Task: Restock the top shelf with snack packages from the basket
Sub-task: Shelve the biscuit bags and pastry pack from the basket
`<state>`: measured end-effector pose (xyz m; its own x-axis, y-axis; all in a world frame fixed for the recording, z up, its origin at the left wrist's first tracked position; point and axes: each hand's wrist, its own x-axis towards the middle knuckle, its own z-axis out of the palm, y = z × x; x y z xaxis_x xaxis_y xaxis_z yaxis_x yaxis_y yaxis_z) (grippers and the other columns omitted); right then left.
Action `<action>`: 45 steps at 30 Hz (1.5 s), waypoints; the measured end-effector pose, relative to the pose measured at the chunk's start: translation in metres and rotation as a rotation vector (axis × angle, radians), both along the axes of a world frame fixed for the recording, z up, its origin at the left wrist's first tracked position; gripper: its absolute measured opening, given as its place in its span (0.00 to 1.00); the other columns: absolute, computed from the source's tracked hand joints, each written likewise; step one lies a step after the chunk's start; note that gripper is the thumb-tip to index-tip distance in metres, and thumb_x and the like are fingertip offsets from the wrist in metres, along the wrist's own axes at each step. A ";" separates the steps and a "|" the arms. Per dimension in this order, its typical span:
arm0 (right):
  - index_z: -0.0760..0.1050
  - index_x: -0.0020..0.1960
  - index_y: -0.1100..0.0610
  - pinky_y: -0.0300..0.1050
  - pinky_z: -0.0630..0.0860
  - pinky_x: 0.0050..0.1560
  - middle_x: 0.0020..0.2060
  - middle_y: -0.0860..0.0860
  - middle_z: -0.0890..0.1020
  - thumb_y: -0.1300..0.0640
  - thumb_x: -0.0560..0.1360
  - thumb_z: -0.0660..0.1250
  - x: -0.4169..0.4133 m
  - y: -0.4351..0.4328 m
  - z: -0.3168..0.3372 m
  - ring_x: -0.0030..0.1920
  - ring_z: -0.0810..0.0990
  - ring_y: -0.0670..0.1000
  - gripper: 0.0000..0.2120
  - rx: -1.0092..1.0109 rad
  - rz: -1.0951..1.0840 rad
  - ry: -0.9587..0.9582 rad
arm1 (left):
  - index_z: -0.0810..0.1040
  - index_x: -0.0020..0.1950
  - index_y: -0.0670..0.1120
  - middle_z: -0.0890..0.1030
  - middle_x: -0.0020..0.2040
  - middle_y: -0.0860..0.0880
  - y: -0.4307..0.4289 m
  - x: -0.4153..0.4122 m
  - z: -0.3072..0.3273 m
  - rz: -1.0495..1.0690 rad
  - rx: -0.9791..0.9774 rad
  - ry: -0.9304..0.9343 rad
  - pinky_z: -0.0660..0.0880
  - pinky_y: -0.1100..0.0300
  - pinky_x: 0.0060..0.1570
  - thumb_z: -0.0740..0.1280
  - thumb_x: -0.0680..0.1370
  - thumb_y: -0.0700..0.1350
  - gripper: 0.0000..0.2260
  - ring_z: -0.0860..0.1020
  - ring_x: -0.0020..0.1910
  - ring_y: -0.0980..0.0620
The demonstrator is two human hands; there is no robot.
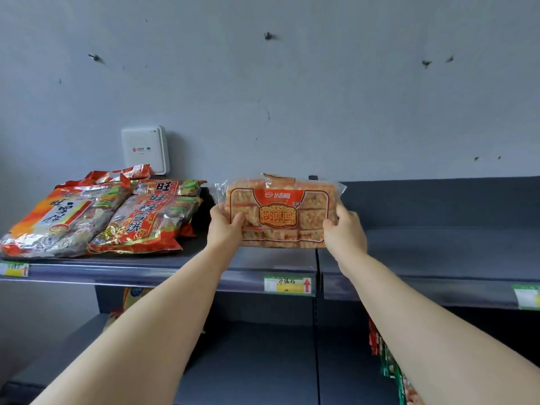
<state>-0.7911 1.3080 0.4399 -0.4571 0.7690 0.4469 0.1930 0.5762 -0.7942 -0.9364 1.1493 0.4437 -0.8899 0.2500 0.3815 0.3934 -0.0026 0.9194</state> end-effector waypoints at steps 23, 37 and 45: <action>0.66 0.73 0.44 0.51 0.69 0.63 0.73 0.50 0.64 0.38 0.80 0.48 -0.052 0.005 -0.035 0.69 0.68 0.54 0.25 0.349 0.073 -0.707 | 0.62 0.77 0.51 0.65 0.72 0.46 0.044 -0.062 -0.037 -0.051 -1.040 0.521 0.74 0.46 0.60 0.61 0.80 0.41 0.25 0.69 0.68 0.41; 0.65 0.74 0.48 0.51 0.65 0.67 0.73 0.46 0.67 0.41 0.81 0.51 -0.034 -0.013 -0.038 0.73 0.65 0.50 0.24 0.449 -0.001 -0.489 | 0.81 0.59 0.51 0.83 0.54 0.49 0.023 -0.026 -0.021 0.096 -0.572 0.655 0.78 0.52 0.47 0.58 0.79 0.37 0.17 0.80 0.50 0.47; 0.60 0.77 0.51 0.52 0.52 0.75 0.77 0.50 0.59 0.47 0.82 0.53 0.056 -0.023 -0.062 0.78 0.51 0.51 0.23 0.578 0.000 -0.506 | 0.80 0.59 0.51 0.80 0.58 0.49 0.028 0.075 -0.043 -0.088 -0.656 0.728 0.77 0.51 0.51 0.60 0.80 0.38 0.15 0.77 0.55 0.47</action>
<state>-0.7351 1.2850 0.3784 -0.7126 0.4772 0.5143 0.4530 0.8727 -0.1820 -0.8618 1.1774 0.4003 -0.4602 0.6623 0.5913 0.8873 0.3651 0.2816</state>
